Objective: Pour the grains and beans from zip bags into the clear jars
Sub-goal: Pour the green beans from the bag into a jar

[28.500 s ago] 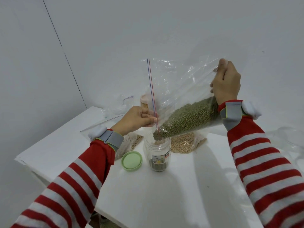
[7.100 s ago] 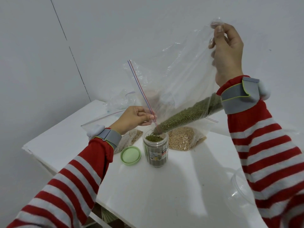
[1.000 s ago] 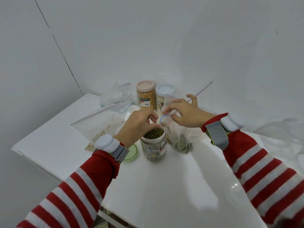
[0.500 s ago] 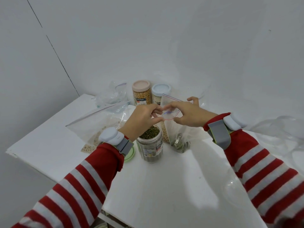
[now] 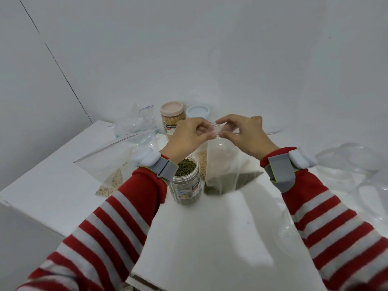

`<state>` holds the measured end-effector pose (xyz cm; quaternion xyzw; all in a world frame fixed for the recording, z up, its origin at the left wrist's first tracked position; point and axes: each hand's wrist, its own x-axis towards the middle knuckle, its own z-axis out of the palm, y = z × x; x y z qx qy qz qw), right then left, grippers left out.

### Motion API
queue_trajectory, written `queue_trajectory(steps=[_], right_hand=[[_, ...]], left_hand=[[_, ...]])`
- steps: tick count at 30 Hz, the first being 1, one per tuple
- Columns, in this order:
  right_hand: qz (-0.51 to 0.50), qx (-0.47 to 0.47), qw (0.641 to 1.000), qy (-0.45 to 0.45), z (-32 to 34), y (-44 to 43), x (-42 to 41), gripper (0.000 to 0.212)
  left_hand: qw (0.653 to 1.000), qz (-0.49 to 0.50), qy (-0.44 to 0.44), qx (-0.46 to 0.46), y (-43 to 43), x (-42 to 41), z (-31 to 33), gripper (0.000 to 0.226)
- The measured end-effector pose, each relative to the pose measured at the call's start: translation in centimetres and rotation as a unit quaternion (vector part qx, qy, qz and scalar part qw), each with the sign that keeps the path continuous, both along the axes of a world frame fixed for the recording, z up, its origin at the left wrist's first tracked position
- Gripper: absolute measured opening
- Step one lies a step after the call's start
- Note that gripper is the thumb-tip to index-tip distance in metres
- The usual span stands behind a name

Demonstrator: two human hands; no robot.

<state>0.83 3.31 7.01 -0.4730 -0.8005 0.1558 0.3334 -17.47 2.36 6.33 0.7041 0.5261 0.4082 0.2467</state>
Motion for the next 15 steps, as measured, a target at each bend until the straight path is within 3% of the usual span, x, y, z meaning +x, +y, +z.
queue_trajectory(steps=[4, 11, 13, 15], right_hand=[[-0.032, -0.013, 0.996, -0.086, -0.5, 0.4, 0.5, 0.016], [-0.061, 0.041, 0.991, -0.108, 0.7, 1.6, -1.3, 0.016], [-0.097, 0.07, 0.984, -0.132, 0.2, 1.8, -1.9, 0.02], [-0.133, 0.138, 0.977, -0.095, -1.4, 1.2, -2.1, 0.023]], left_hand=[[0.999, 0.014, 0.032, 0.019, 0.2, 0.0, -0.6, 0.01], [0.993, 0.019, 0.104, 0.051, 0.7, 0.1, 1.0, 0.012], [0.996, 0.016, 0.09, 0.016, 0.6, -1.2, 1.2, 0.024], [0.996, 0.057, 0.065, -0.027, 0.3, -4.0, 0.5, 0.04]])
